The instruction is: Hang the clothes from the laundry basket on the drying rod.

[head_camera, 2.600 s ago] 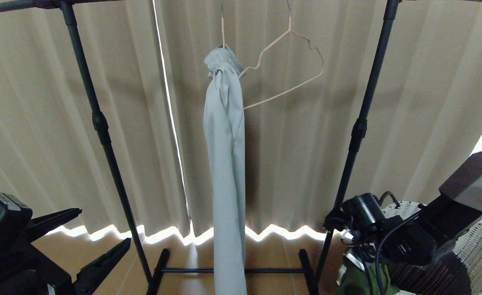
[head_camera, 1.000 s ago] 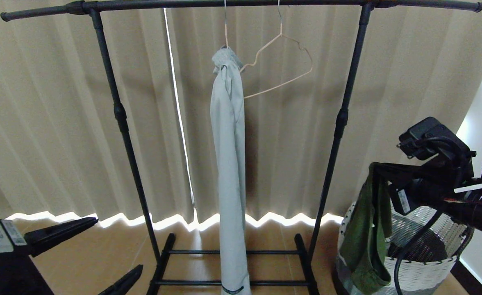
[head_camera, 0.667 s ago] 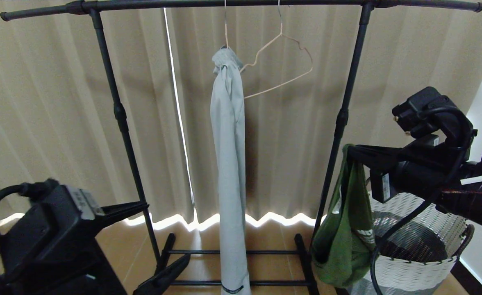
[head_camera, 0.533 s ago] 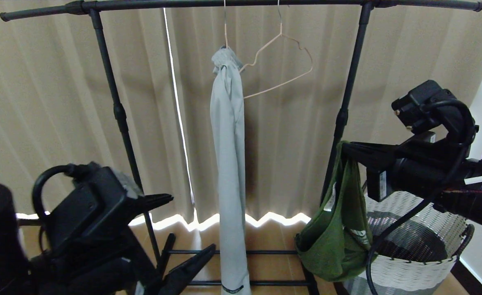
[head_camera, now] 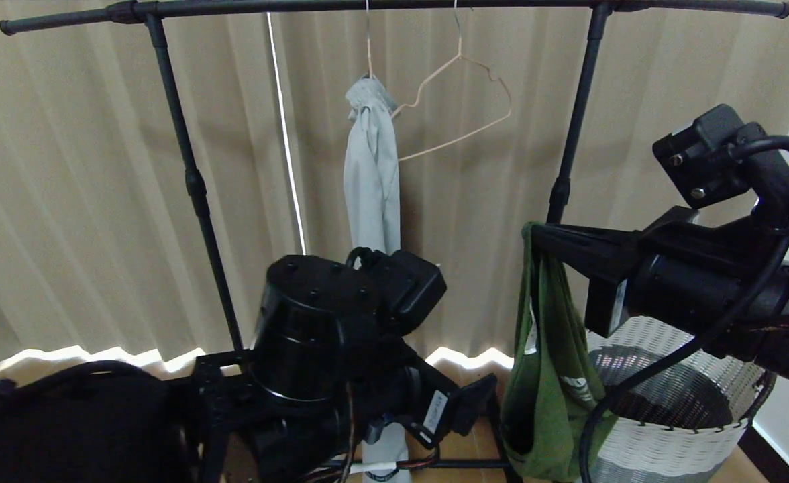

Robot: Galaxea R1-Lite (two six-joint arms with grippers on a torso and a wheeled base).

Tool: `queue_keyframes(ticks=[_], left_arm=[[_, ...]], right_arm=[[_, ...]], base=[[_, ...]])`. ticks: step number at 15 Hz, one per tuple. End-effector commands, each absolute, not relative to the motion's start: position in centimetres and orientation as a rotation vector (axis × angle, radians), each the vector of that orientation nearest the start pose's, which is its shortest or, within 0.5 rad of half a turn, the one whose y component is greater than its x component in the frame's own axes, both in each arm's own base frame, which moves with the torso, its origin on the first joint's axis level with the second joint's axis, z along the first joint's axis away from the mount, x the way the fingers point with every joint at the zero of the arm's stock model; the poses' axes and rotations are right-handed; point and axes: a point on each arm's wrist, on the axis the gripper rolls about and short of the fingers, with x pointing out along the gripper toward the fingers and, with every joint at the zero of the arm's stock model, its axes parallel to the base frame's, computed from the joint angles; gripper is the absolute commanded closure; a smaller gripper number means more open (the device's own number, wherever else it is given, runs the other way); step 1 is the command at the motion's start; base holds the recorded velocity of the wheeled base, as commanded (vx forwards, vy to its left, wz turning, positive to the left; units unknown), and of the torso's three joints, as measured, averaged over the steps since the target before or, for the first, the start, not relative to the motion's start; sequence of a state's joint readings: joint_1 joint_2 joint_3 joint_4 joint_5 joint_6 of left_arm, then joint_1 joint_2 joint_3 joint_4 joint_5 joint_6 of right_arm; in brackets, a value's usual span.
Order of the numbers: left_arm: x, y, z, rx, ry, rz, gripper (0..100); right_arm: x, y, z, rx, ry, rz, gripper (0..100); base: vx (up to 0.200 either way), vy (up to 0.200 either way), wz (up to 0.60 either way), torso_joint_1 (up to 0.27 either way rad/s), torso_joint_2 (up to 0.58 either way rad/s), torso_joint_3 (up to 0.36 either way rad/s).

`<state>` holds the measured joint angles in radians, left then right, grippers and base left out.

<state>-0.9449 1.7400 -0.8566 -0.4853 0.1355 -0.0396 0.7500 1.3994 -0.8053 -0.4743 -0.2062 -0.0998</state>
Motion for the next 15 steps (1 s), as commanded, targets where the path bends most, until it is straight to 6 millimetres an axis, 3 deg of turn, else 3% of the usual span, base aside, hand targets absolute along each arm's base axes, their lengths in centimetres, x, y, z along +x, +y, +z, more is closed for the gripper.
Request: queue_keyframes(ticks=[1,5,10,15], left_arm=[[19.8,-27.4,14.1,0.2,0.431,-0.794,0],[20.3,-28.1,13.6,0.176,0.414,-0.795,0],[22.9,-27.9,12.2,0.14,0.454,-0.725,0],[23.0,-28.2,11.9,0.124,0.475,-0.793,0]], right_arm=[[17.6,16.0,24.8,-0.151,0.074,0.563,100],[17.6,16.0,24.9,-0.147,0.07,0.566,100],[16.9,15.5,25.5,-0.132,0.045,0.594,100],[16.7,15.4,25.8,-0.126,0.032,0.593,100]], base=[[0.0,0.0,0.0,0.0,0.0,0.0],[0.0,0.0,0.0,0.0,0.0,0.0],[0.0,0.0,0.0,0.0,0.0,0.0],[0.0,0.0,0.0,0.0,0.0,0.0]])
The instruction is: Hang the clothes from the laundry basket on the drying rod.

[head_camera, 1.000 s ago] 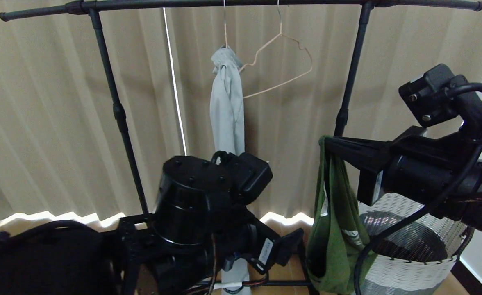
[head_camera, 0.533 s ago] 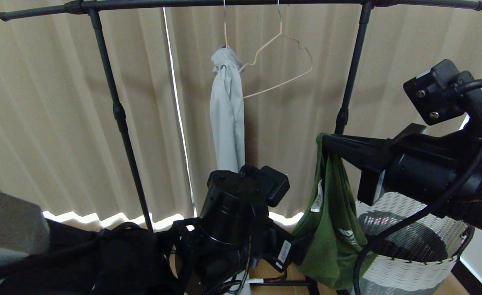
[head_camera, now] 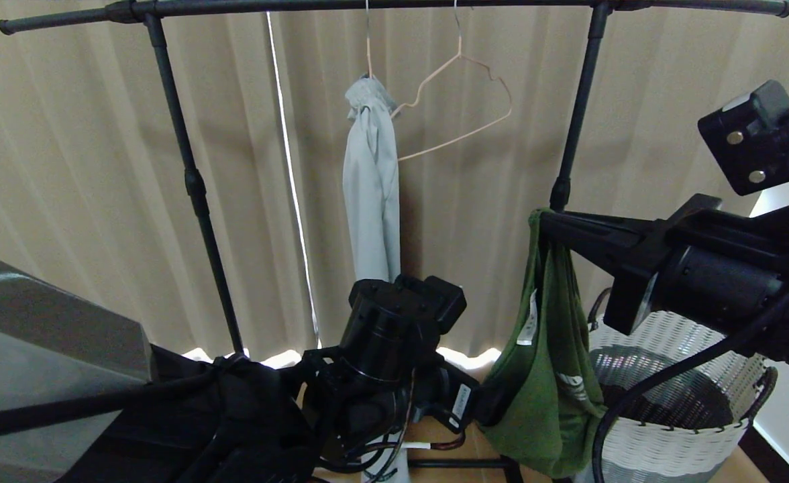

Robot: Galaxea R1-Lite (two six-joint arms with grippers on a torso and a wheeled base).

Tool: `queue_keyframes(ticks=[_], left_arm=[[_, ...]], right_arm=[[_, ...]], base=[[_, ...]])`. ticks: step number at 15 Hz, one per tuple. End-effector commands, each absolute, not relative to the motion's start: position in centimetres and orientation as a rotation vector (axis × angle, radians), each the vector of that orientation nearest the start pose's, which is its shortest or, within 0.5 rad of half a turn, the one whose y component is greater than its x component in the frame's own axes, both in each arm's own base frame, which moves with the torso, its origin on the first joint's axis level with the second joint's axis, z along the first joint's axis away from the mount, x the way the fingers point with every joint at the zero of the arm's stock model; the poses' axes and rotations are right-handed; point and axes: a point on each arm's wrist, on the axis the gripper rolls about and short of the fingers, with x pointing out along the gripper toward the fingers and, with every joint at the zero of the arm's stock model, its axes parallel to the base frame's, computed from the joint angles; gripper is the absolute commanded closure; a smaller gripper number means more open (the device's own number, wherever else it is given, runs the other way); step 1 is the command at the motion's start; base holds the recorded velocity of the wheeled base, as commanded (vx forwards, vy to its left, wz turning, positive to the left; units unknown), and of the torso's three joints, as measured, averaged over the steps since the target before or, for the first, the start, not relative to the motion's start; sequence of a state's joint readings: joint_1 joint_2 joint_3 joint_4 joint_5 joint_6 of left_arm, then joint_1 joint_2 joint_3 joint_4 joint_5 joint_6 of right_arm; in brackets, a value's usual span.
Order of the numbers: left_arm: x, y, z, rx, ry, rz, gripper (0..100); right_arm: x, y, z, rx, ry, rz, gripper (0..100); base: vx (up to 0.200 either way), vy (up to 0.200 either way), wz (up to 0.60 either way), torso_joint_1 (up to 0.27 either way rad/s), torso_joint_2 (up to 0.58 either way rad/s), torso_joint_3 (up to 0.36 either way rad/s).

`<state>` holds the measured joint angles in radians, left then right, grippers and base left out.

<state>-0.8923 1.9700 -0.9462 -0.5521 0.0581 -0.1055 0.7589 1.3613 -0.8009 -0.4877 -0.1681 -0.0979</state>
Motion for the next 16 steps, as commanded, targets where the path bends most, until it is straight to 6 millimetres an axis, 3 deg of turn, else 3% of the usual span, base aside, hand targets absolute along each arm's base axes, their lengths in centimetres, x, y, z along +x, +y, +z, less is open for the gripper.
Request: queue_keyframes(ticks=[1,8,9,14,16], left_arm=[[23.0,-28.1,11.8,0.126,0.479,-0.791,0],[22.1,-26.4,9.6,0.158,0.564,-0.754,0],[21.9,-26.1,9.6,0.158,0.561,-0.755,100],[20.1,-24.0,9.8,0.19,0.517,-0.682,100],[18.5,-21.6,11.1,0.222,0.424,-0.681,100]], right_arm=[[16.7,15.4,26.0,-0.124,0.028,0.601,100],[16.5,15.1,26.4,-0.117,0.012,0.612,100],[16.5,15.1,26.3,-0.118,0.013,0.614,100],[17.1,14.5,26.3,-0.116,0.017,0.577,100],[17.7,13.8,26.3,-0.116,0.021,0.537,100]], base=[[0.0,0.0,0.0,0.0,0.0,0.0],[0.0,0.0,0.0,0.0,0.0,0.0],[0.0,0.0,0.0,0.0,0.0,0.0],[0.0,0.0,0.0,0.0,0.0,0.0],[0.0,0.0,0.0,0.0,0.0,0.0]])
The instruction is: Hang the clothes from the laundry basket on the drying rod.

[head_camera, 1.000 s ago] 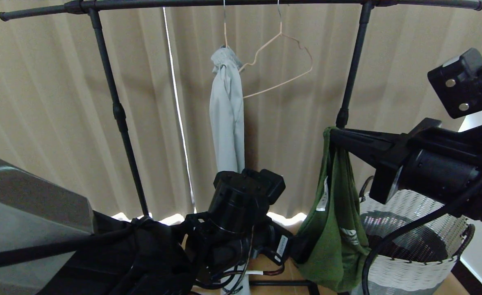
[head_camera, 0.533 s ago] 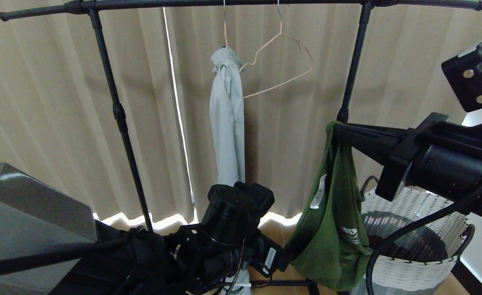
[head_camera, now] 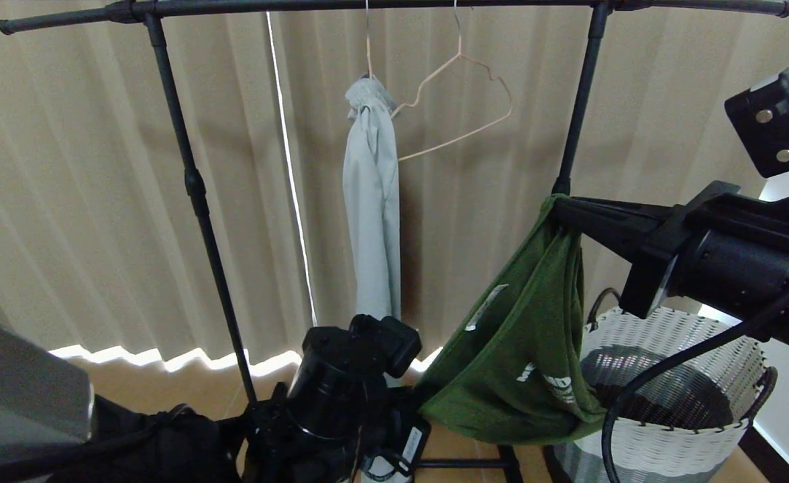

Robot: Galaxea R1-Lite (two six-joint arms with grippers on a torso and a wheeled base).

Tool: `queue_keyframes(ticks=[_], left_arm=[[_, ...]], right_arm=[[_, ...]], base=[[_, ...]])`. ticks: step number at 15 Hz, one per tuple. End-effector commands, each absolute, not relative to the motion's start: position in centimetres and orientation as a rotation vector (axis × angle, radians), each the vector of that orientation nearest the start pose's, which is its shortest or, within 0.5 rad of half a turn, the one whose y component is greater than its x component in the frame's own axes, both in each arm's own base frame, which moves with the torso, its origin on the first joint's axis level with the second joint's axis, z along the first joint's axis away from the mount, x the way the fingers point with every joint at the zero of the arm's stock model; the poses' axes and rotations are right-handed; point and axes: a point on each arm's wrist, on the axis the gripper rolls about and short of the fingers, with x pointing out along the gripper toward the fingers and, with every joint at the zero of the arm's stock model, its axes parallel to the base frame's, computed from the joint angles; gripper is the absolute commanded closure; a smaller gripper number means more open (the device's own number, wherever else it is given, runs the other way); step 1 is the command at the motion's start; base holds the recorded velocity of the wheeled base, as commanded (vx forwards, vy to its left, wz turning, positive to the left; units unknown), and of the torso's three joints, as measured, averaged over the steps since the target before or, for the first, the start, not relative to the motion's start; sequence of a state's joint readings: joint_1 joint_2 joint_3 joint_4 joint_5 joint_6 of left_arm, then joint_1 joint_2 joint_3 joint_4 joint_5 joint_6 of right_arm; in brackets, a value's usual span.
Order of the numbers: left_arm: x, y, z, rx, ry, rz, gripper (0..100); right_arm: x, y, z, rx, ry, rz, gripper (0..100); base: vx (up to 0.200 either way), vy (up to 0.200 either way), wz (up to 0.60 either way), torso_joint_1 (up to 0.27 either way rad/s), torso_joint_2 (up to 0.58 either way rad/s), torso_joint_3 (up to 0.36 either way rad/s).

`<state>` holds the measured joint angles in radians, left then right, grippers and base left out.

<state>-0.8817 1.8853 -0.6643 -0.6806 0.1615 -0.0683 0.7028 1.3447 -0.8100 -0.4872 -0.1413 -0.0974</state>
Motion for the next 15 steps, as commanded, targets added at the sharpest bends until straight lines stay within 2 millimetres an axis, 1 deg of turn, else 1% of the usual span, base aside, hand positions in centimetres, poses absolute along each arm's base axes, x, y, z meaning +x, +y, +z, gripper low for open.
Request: queue_keyframes(ticks=[1,2,3,4,5,7,8,10,11,13,14,15], left_arm=[[18.2,-20.9,12.0,0.222,0.395,-0.678,100],[17.7,-19.0,15.1,0.189,0.325,-0.652,100],[17.5,-18.4,16.8,0.173,0.294,-0.646,100],[17.1,-17.1,19.8,0.155,0.261,-0.622,100],[16.8,-16.3,22.3,0.138,0.23,-0.607,100],[16.4,-14.7,26.2,0.117,0.171,-0.57,100],[16.6,-13.9,27.8,0.127,0.138,-0.538,100],[17.6,-12.8,30.4,0.16,0.049,-0.471,100],[17.7,-12.6,31.8,0.16,0.002,-0.453,100],[18.2,-12.7,33.7,0.161,-0.046,-0.442,100],[18.4,-12.9,34.2,0.161,-0.06,-0.44,100],[18.9,-13.3,34.2,0.168,-0.058,-0.443,100]], right_arm=[[17.8,13.7,26.2,-0.114,0.023,0.53,100],[18.0,13.4,26.3,-0.095,0.027,0.515,100],[17.9,13.4,26.3,-0.088,0.026,0.514,100],[17.9,13.3,26.6,-0.077,0.012,0.512,100],[18.0,13.3,26.9,-0.063,-0.02,0.509,100],[17.9,13.3,27.8,-0.031,-0.095,0.506,100],[17.9,13.3,28.2,-0.021,-0.121,0.505,100],[18.1,13.1,29.0,-0.007,-0.154,0.493,100],[18.3,12.8,29.4,-0.004,-0.167,0.477,100],[18.7,12.2,30.0,0.003,-0.185,0.444,100],[18.9,11.9,30.1,0.002,-0.187,0.427,100],[19.3,11.6,29.9,-0.003,-0.179,0.408,100]], base=[[0.0,0.0,0.0,0.0,0.0,0.0],[0.0,0.0,0.0,0.0,0.0,0.0],[0.0,0.0,0.0,0.0,0.0,0.0],[0.0,0.0,0.0,0.0,0.0,0.0],[0.0,0.0,0.0,0.0,0.0,0.0],[0.0,0.0,0.0,0.0,0.0,0.0],[0.0,0.0,0.0,0.0,0.0,0.0],[0.0,0.0,0.0,0.0,0.0,0.0],[0.0,0.0,0.0,0.0,0.0,0.0],[0.0,0.0,0.0,0.0,0.0,0.0],[0.0,0.0,0.0,0.0,0.0,0.0],[0.0,0.0,0.0,0.0,0.0,0.0]])
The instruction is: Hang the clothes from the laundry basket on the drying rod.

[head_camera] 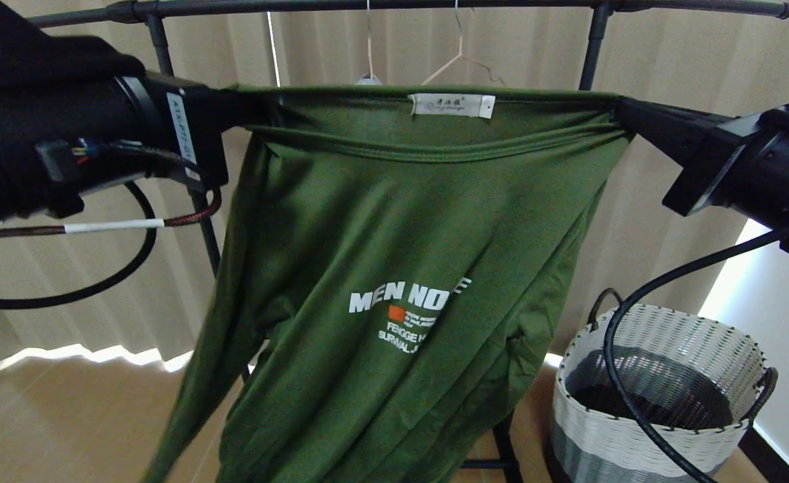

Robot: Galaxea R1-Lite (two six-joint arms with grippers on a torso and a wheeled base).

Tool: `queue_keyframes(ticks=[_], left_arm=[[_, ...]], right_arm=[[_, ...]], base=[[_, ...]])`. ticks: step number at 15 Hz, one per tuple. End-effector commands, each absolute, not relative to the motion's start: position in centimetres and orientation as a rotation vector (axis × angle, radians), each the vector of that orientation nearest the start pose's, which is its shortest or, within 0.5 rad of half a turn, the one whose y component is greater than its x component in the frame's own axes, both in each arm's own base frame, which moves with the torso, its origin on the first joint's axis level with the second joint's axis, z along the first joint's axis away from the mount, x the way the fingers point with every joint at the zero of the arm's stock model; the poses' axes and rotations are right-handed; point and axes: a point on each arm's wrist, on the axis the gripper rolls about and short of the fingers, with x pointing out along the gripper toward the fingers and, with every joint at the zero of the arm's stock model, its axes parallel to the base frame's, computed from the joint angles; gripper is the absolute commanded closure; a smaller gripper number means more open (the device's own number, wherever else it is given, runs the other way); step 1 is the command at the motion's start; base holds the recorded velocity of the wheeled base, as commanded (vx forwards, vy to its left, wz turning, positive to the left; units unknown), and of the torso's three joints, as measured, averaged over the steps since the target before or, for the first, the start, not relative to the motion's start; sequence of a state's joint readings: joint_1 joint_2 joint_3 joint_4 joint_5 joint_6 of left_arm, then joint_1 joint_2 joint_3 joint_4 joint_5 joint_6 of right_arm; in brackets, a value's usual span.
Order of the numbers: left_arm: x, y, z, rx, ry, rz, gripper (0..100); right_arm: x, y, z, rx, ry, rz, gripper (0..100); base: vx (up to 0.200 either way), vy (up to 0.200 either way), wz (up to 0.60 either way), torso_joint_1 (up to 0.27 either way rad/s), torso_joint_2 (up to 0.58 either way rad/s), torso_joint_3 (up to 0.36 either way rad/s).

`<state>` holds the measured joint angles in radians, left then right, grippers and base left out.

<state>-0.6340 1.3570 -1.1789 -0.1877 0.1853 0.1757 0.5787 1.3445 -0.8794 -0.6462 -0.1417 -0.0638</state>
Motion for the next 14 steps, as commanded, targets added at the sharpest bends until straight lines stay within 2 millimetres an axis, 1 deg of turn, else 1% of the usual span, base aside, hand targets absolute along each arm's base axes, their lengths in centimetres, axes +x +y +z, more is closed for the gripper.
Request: queue_keyframes(ticks=[1,3,5,10,12,14], left_arm=[[19.0,-13.4,34.1,0.175,-0.054,-0.445,100],[19.0,-13.8,33.0,0.208,-0.027,-0.461,100],[18.9,-13.8,32.5,0.213,-0.014,-0.463,100],[18.9,-13.8,32.5,0.215,-0.01,-0.465,100],[19.1,-14.0,32.2,0.22,0.0,-0.466,100],[20.1,-14.7,31.7,0.23,0.022,-0.45,100]], right_arm=[[19.3,11.6,29.8,-0.004,-0.176,0.405,100],[19.5,11.6,29.3,-0.004,-0.159,0.404,100],[19.5,11.7,29.2,-0.005,-0.152,0.405,100],[19.6,11.7,29.0,-0.007,-0.145,0.403,100],[19.3,11.5,29.1,-0.007,-0.154,0.395,100],[18.4,10.9,29.2,-0.009,-0.156,0.395,100]], base=[[0.0,0.0,0.0,0.0,0.0,0.0],[0.0,0.0,0.0,0.0,0.0,0.0],[0.0,0.0,0.0,0.0,0.0,0.0],[0.0,0.0,0.0,0.0,0.0,0.0],[0.0,0.0,0.0,0.0,0.0,0.0],[0.0,0.0,0.0,0.0,0.0,0.0]])
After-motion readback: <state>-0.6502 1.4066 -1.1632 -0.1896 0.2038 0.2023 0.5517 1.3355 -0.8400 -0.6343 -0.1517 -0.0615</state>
